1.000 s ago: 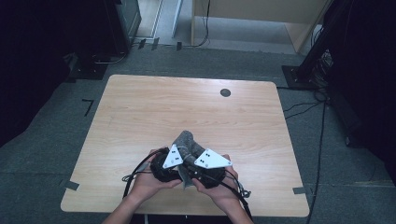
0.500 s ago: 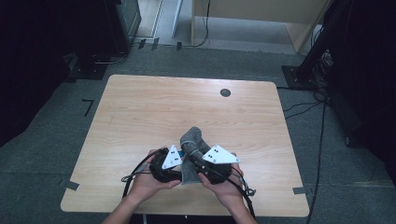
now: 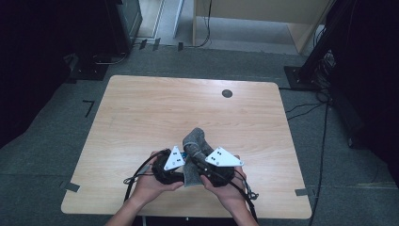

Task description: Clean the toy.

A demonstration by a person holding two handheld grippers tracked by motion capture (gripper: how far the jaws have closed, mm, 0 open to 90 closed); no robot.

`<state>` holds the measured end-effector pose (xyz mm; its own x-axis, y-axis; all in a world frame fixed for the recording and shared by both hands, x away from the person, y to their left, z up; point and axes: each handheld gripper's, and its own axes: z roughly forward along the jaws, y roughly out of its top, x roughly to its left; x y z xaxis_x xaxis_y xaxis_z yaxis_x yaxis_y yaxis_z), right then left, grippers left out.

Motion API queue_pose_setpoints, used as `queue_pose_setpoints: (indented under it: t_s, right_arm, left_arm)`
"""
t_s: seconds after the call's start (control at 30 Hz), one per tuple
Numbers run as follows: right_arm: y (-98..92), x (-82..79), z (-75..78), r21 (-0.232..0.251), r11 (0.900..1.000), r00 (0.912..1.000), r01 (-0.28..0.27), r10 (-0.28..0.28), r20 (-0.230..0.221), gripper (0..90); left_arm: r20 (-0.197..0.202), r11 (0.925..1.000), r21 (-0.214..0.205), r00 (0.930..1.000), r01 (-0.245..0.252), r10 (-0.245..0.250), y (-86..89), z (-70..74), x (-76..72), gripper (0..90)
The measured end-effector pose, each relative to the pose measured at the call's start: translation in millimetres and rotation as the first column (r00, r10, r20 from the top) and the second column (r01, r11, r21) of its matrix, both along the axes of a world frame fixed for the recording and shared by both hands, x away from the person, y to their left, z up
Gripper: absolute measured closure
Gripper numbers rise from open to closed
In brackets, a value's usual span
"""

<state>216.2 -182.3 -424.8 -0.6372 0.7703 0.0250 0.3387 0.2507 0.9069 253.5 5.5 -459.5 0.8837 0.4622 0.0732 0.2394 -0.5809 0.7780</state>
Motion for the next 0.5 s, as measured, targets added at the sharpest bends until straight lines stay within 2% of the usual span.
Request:
queue_pose_setpoints:
  t_s: [0.07, 0.1, 0.13, 0.17, 0.27, 0.33, 0.43, 0.5]
  right_arm:
    - [7.0, -4.4, 1.0, -0.011, 0.999, 0.999, -0.043, 0.043, 0.009, 69.5]
    - [13.5, -5.8, 1.3, -0.043, 0.9972, 0.9979, -0.061, 0.062, 0.017, 69.5]
    - [13.5, -5.8, 1.3, -0.043, 0.9972, 0.9979, -0.061, 0.062, 0.017, 69.5]
    - [13.9, -5.0, 1.7, -0.054, 0.9971, 0.9984, -0.054, 0.055, 0.014, 69.5]
    - [-1.4, 3.2, 0.8, -0.02, 0.9995, 0.9995, 0.024, -0.025, -0.017, 69.7]
    - [-3.5, 3.2, 0.4, -0.007, 0.9994, 0.9991, 0.033, -0.033, -0.025, 69.6]
    - [8.6, -5.6, 0.7, -0.025, 0.999, 0.9993, -0.036, 0.036, 0.007, 69.5]
    - [15.6, -8.1, 0.0, -0.057, 0.9974, 0.9984, -0.043, 0.045, 0.034, 69.5]
  left_arm:
    - [-0.003, 1.0, -0.001, 1.0, 0.0, 0.0, -1.7, -0.2, -0.5, 34.6]
    - [-0.004, 1.0, 0.0, 1.0, 0.002, -0.002, -2.5, -0.6, -0.8, 34.7]
    - [-0.005, 1.0, 0.003, 1.0, 0.0, 0.0, -3.2, -1.0, -0.9, 34.7]
    - [-0.006, 1.0, 0.002, 1.0, -0.001, 0.001, -3.6, -1.3, -1.0, 34.7]
    - [-0.002, 1.0, 0.004, 1.0, -0.003, 0.003, -2.8, -0.7, -0.8, 34.6]
    - [-0.008, 1.0, -0.003, 1.0, -0.003, 0.003, -1.3, -0.8, 0.2, 34.6]
    - [-0.009, 1.0, -0.008, 1.0, -0.001, 0.001, -2.4, -0.7, -0.5, 34.6]
    - [-0.002, 1.0, 0.0, 1.0, -0.002, 0.002, -4.2, -1.1, -2.0, 34.7]
